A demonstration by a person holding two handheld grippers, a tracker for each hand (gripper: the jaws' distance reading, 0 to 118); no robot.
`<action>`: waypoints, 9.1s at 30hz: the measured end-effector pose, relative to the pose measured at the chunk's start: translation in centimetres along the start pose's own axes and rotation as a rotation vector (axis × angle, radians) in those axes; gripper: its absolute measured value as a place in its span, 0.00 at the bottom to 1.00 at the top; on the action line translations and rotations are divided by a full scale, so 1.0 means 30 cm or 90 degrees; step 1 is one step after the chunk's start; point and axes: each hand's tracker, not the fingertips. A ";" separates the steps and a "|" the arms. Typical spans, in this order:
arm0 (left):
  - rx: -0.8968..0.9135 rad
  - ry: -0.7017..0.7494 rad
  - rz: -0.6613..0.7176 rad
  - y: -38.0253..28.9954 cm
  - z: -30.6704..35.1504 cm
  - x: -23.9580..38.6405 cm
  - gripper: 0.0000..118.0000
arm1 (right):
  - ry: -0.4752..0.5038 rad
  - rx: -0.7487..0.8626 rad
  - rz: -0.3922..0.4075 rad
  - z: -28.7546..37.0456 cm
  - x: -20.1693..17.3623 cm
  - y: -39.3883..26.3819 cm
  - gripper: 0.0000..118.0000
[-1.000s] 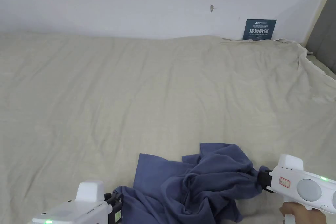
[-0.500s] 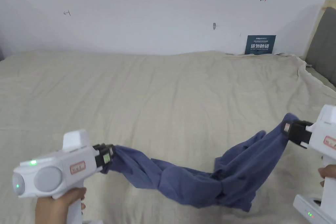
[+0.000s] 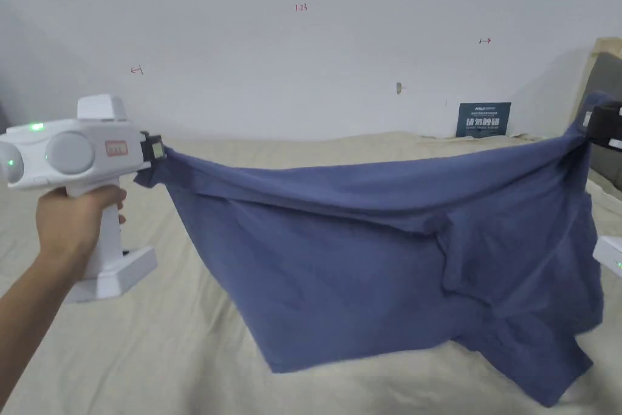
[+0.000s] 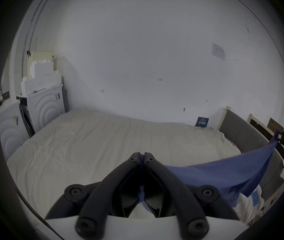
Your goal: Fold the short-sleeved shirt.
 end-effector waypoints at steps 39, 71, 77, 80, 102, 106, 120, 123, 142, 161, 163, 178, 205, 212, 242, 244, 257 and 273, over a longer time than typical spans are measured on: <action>-0.254 0.086 0.031 -0.877 -0.140 -0.154 0.00 | -0.045 -0.231 -0.067 -0.026 0.066 -0.849 0.04; -0.434 0.160 -0.020 -1.296 0.211 -0.189 0.00 | -0.125 -0.450 0.015 0.402 0.051 -1.339 0.04; -0.445 0.160 -0.026 -1.256 0.214 -0.181 0.08 | -0.113 -0.471 0.027 0.436 -0.013 -1.251 0.08; -0.439 0.157 -0.024 -1.195 0.225 -0.166 0.57 | -0.097 -0.448 0.011 0.449 -0.012 -1.175 0.50; -0.057 -0.025 0.025 -0.748 0.214 0.067 0.06 | -0.076 -0.049 0.087 0.467 -0.138 -0.714 0.00; -0.072 -0.032 -0.011 -0.741 0.117 0.111 0.00 | -0.078 -0.043 0.088 0.409 -0.122 -0.724 0.00; -0.287 -0.053 -0.043 -0.605 -0.672 0.093 0.16 | -0.117 -0.091 0.073 0.144 -0.047 -0.764 0.00; -0.351 -0.033 -0.036 -0.621 -0.792 0.118 0.76 | -0.130 -0.105 0.076 0.113 -0.039 -0.787 0.00; -0.410 0.002 -0.170 -0.793 -0.918 0.222 0.02 | -0.142 -0.202 0.032 -0.079 -0.001 -0.837 0.00; -0.275 -0.091 -0.131 -0.563 -0.591 0.132 0.01 | -0.168 -0.461 0.022 -0.575 0.146 -0.959 0.70; -0.275 -0.088 -0.134 -0.571 -0.588 0.137 0.01 | -0.177 -0.502 0.025 -0.609 0.146 -0.997 0.68; -0.274 -0.058 -0.114 -0.608 -0.490 0.115 0.01 | -0.120 -0.391 0.057 -0.393 0.100 -0.830 0.01; 0.058 0.018 -0.041 0.306 0.023 0.028 0.01 | 0.067 0.127 0.077 0.055 -0.168 0.261 0.01; 0.113 0.046 -0.069 0.510 0.016 0.057 0.01 | 0.057 0.198 0.105 -0.017 -0.217 0.484 0.01; -0.220 0.034 -0.084 -0.529 -0.524 -0.041 0.01 | 0.030 -0.139 0.005 -0.391 -0.063 -0.532 0.01; -0.243 0.031 -0.083 -0.608 -0.461 -0.052 0.01 | 0.030 -0.149 -0.004 -0.318 -0.054 -0.597 0.01; -0.305 0.031 -0.055 -0.993 0.013 -0.145 0.01 | 0.017 -0.222 -0.089 0.243 0.008 -0.933 0.01; -0.351 0.044 -0.071 -1.222 0.157 -0.201 0.01 | -0.047 -0.328 -0.071 0.430 0.085 -1.243 0.01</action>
